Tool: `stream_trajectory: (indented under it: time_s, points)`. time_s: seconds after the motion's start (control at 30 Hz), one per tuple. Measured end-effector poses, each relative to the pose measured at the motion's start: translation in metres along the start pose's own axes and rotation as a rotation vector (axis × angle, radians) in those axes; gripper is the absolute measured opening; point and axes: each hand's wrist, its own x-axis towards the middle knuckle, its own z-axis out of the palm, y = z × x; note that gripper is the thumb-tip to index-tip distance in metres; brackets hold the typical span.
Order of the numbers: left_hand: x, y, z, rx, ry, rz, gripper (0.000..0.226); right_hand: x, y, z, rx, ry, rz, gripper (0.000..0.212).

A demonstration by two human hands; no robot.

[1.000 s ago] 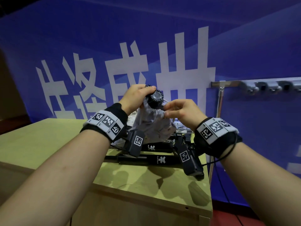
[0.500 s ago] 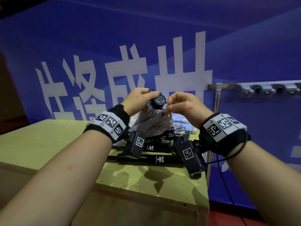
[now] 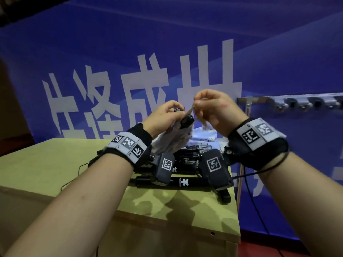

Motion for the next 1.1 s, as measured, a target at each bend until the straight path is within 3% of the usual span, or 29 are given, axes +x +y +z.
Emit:
stream_trajectory:
  time_s: [0.17, 0.33, 0.43, 0.67, 1.0, 1.1]
  points:
    - [-0.007, -0.007, 0.005, -0.029, 0.04, 0.086, 0.008, 0.004, -0.007, -0.001, -0.036, 0.09, 0.012, 0.024]
    - [-0.009, -0.004, 0.009, 0.021, 0.053, 0.137, 0.021, 0.008, -0.006, -0.005, -0.029, 0.18, 0.082, 0.025]
    - [-0.011, 0.0, 0.013, 0.041, 0.032, 0.144, 0.016, 0.008, -0.005, -0.007, -0.012, 0.209, 0.095, 0.026]
    - [-0.014, -0.002, 0.02, 0.162, 0.128, 0.23, 0.016, 0.006, -0.004, -0.003, -0.004, 0.211, 0.056, 0.024]
    - [-0.018, -0.004, 0.016, 0.181, 0.128, 0.23, 0.015, 0.001, -0.012, 0.009, 0.15, 0.167, 0.076, 0.019]
    - [-0.021, -0.005, 0.013, 0.127, 0.12, 0.165, 0.027, 0.001, -0.013, 0.012, 0.141, 0.162, 0.076, 0.018]
